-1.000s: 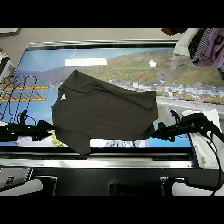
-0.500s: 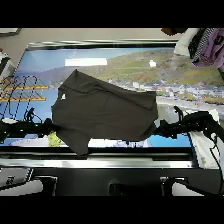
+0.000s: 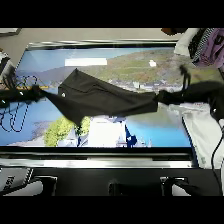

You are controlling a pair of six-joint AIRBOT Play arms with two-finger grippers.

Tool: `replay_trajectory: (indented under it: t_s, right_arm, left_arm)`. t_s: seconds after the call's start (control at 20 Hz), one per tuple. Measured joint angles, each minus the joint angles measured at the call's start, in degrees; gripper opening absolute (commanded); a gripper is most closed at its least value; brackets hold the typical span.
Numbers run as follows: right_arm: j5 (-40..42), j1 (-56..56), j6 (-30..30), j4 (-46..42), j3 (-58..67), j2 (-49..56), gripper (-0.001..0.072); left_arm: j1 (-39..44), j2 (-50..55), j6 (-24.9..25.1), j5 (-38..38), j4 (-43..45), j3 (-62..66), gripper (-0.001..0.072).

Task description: Fold the clothes and pants, and hang the long-sleeved shirts on hangers.

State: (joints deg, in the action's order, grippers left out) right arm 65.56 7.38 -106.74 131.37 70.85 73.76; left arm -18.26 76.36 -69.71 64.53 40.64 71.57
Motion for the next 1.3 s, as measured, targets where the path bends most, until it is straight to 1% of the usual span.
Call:
replay_trajectory:
  t_s: [0.15,0.3,0.35,0.5,0.75,0.95,1.1,1.2,1.3]
  right_arm:
    - [-2.1,-2.1,6.21,-7.63,18.84,-0.2,0.0031]
    - [-0.81,-2.91,10.27,-12.61,36.61,-1.4,0.0031]
    - [-0.24,-3.02,11.28,-13.6,40.41,-2.62,0.0031]
    - [1.38,-3.23,13.51,-15.69,46.93,-9.22,0.0031]
    - [3.54,-3.3,19.02,-21.38,49.9,-20.76,0.0031]
    - [5.18,-3.3,22.45,-24.3,50.27,-23.54,0.0031]
    - [8.41,-3.32,23.67,-25.11,49.75,-20.52,0.0031]
    - [10.23,-3.32,24.3,-25.49,47.23,-16.59,0.0032]
    - [11.04,-3.34,24.37,-25.81,43.06,-11.13,0.0032]
  left_arm:
    - [0.74,-2.32,-5.9,1.44,6.6,17.4,0.001]
    - [0.98,-5.31,-13.66,4.17,15.02,33.27,0.001]
    - [1.05,-6.73,-15.89,5.14,17.31,36.89,0.001]
    - [1.07,-13.22,-21.44,6.93,23.26,43.32,0.0011]
    - [1.07,-24.46,-27.87,9.07,32.0,46.34,0.0011]
    - [1.07,-28.35,-30.01,10.86,37.31,46.29,0.0011]
    - [1.18,-27.43,-30.53,11.89,38.16,41.7,0.0011]
    - [1.81,-24.37,-29.22,12.11,36.65,36.68,0.0011]
    - [3.52,-19.08,-26.58,11.72,34.99,31.15,0.0012]
